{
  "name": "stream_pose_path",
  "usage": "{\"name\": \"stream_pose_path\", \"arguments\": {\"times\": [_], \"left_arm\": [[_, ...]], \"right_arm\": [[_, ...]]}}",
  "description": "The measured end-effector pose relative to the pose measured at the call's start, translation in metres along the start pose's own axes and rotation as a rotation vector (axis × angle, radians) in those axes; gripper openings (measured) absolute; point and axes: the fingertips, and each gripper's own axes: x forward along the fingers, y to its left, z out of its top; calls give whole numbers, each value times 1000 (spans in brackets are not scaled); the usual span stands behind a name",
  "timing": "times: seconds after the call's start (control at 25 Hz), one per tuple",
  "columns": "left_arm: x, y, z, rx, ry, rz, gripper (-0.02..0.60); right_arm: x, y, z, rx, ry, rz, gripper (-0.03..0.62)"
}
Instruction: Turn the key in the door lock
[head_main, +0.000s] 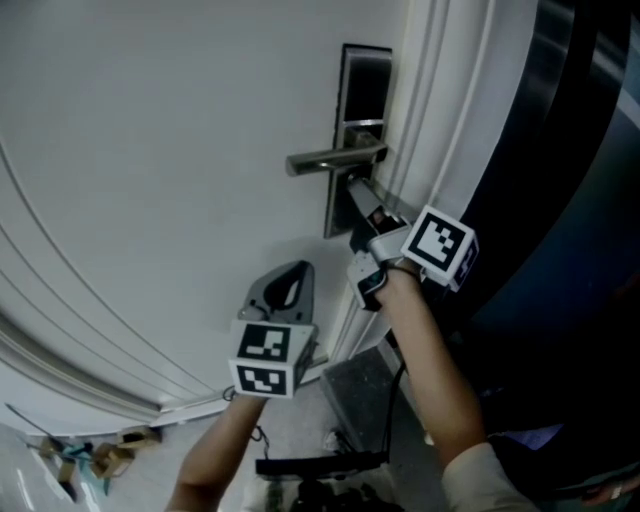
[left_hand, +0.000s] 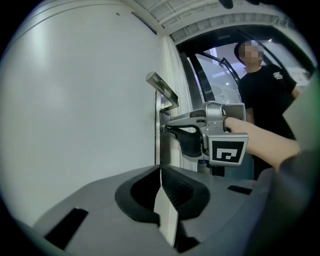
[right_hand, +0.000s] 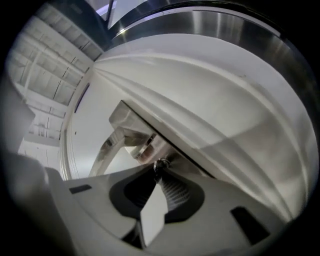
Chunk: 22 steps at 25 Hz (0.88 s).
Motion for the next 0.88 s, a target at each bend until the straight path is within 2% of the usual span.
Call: {"name": "stream_pose_path", "arguments": {"times": [0.36, 0.48, 0.68, 0.88], "left_arm": [[-1, 3, 6, 17, -11, -4, 20], [-2, 3, 9, 21, -19, -3, 20], [-1, 3, 12, 22, -17, -4, 20], [3, 7, 11, 18, -11, 7, 20]], "right_arm": [[-2, -3, 0, 331, -110, 70, 46], [-3, -3, -1, 410, -133, 95, 51], [-2, -2, -2, 481, -156, 139, 63], [-3, -5, -2, 472, -156, 154, 88]]}}
